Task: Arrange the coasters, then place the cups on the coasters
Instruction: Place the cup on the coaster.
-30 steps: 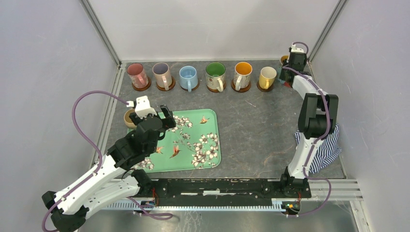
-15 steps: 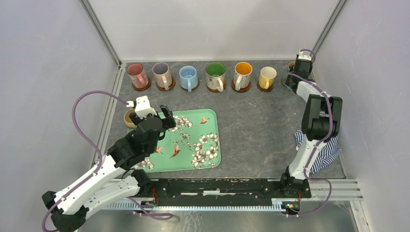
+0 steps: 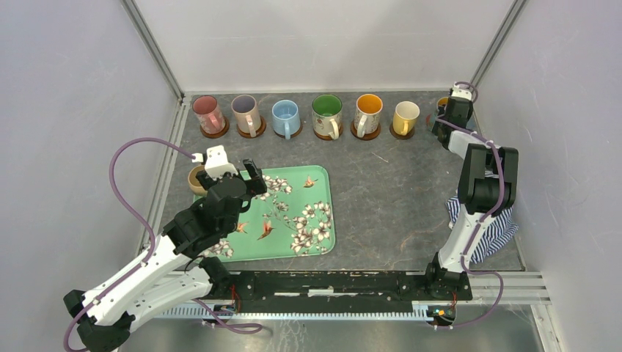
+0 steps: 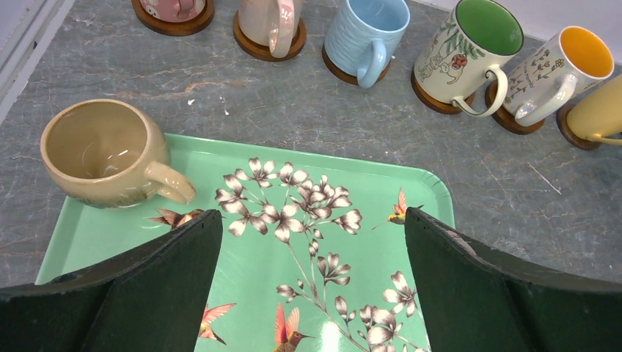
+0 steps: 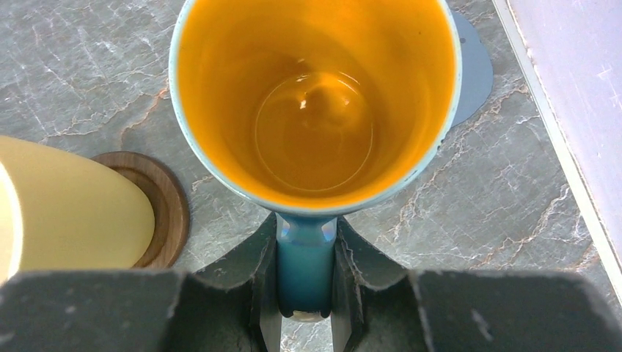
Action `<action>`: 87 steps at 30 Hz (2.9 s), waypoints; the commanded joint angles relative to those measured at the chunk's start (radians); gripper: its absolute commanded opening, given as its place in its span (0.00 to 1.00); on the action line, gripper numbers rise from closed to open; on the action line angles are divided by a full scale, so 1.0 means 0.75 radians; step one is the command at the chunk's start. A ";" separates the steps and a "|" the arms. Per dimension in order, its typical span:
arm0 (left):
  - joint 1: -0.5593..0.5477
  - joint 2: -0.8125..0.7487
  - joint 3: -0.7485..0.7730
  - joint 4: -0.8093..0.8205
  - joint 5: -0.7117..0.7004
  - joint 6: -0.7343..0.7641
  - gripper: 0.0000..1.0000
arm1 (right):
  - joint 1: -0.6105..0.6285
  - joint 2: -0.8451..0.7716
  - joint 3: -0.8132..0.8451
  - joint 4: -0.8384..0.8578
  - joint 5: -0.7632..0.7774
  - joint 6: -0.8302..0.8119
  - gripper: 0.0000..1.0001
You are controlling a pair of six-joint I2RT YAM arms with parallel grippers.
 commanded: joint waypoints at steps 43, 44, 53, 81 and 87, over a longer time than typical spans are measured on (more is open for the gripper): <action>0.005 0.013 -0.010 0.039 -0.041 0.038 1.00 | -0.016 0.017 0.211 0.101 0.021 -0.069 0.00; 0.005 0.013 -0.012 0.038 -0.041 0.038 1.00 | -0.016 0.017 0.203 0.114 0.019 -0.081 0.00; 0.005 0.020 -0.012 0.040 -0.041 0.038 1.00 | -0.042 0.003 0.144 0.164 0.016 -0.099 0.00; 0.006 0.037 -0.010 0.042 -0.038 0.042 1.00 | -0.046 0.113 0.213 0.077 -0.178 -0.052 0.00; 0.007 0.028 -0.011 0.042 -0.041 0.040 1.00 | -0.041 0.108 0.217 0.043 -0.198 -0.036 0.00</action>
